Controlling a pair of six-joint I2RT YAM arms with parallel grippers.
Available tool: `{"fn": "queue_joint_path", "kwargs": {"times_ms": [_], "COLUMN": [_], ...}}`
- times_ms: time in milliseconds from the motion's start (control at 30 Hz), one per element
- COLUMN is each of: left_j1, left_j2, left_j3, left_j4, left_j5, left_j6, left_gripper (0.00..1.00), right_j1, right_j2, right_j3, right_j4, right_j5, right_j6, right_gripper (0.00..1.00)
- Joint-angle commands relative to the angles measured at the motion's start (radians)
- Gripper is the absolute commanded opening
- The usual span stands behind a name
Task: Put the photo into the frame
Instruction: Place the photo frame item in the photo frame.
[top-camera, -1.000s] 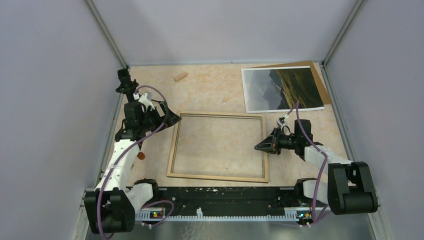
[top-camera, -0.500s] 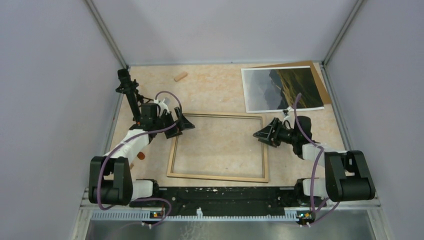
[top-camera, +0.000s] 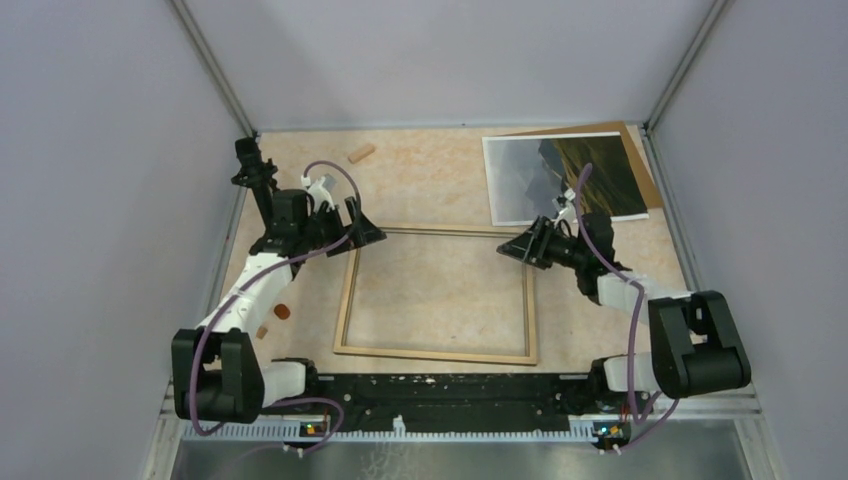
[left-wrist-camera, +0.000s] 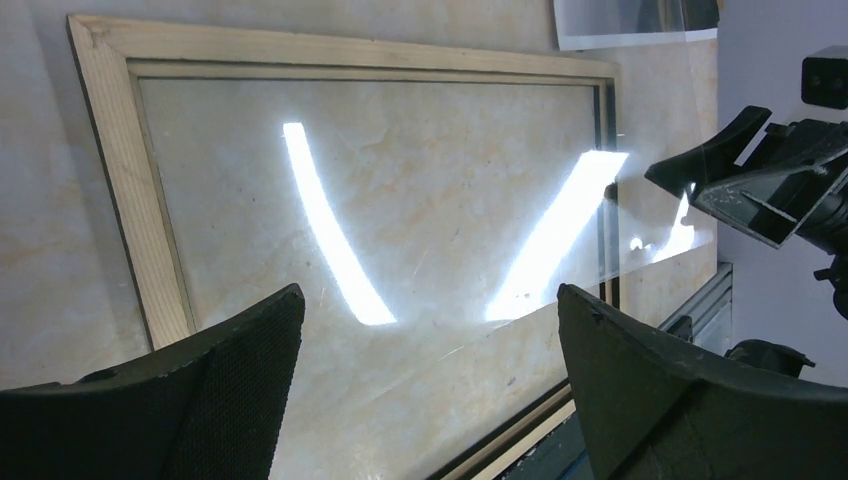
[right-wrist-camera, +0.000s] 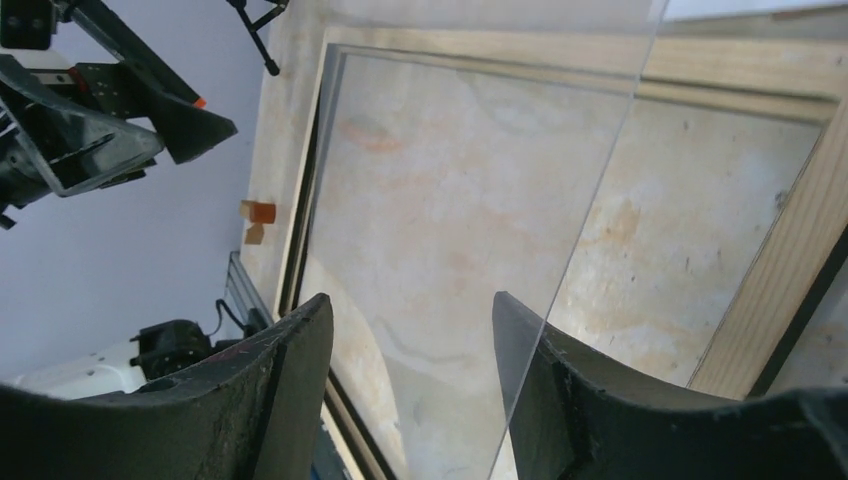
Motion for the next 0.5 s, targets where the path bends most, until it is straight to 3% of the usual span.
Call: {"fn": "queue_joint_path", "kwargs": {"times_ms": [0,167,300,367,400,467], "left_j1": [0.001,0.000,0.001,0.000,0.000,0.001], "left_j2": [-0.048,-0.041,-0.032,-0.031,-0.033,-0.033], "left_j3": [0.048,0.050,0.051,0.051,0.050,0.044], "left_j4": [0.004,0.011,0.017,0.017,0.019,0.028], "left_j5": [-0.018,-0.016,-0.005,-0.005,-0.005,-0.001], "left_j6": [0.049,0.066,0.078,0.084,0.085,0.086], "left_gripper": [0.98,0.98,0.98,0.98,0.98,0.98], "right_j1": [0.017,0.064,0.135,0.128,0.113,0.065], "right_j2": [0.015,0.016,-0.062,-0.076,-0.062,0.035], "right_j3": [0.095,0.197,0.288,0.300,0.314,0.380], "right_j4": [-0.057,-0.179,-0.462,-0.512,-0.520,-0.525], "right_j5": [0.028,-0.067,0.051,0.095,0.120,0.125], "right_j6": [-0.105,-0.220,-0.330,-0.303,-0.291,-0.282], "right_gripper": [0.59,0.58,0.62,0.70,0.83,0.85]}}
